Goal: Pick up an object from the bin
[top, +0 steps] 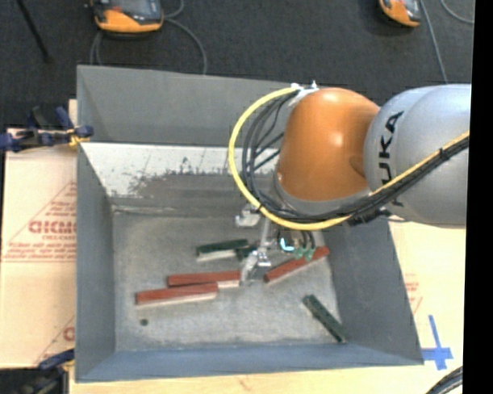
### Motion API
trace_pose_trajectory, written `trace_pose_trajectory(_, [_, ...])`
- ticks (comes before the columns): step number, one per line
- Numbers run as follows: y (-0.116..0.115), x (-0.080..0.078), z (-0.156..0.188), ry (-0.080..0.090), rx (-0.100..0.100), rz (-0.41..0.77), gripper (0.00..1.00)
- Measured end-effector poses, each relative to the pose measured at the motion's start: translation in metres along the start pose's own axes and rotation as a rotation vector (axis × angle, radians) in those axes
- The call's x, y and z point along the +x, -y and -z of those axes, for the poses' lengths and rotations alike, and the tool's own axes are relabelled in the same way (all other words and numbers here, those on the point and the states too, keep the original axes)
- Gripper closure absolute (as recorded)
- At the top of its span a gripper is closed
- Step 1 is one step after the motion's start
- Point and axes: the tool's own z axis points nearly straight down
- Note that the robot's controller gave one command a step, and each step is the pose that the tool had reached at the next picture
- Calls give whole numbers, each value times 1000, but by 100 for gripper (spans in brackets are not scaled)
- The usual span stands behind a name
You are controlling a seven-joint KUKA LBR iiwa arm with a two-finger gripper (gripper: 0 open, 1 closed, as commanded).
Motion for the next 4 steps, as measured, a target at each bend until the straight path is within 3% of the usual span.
trace_pose_trajectory(1, [0,-2,4,8,-1,-2,0])
trace_pose_trajectory(2, [-16,-19,-50,13,1,93,0])
trace_pose_trajectory(3, [-51,-46,-58,5,2,142,0])
trace_pose_trajectory(4, [-46,-35,-75,8,-1,22,0])
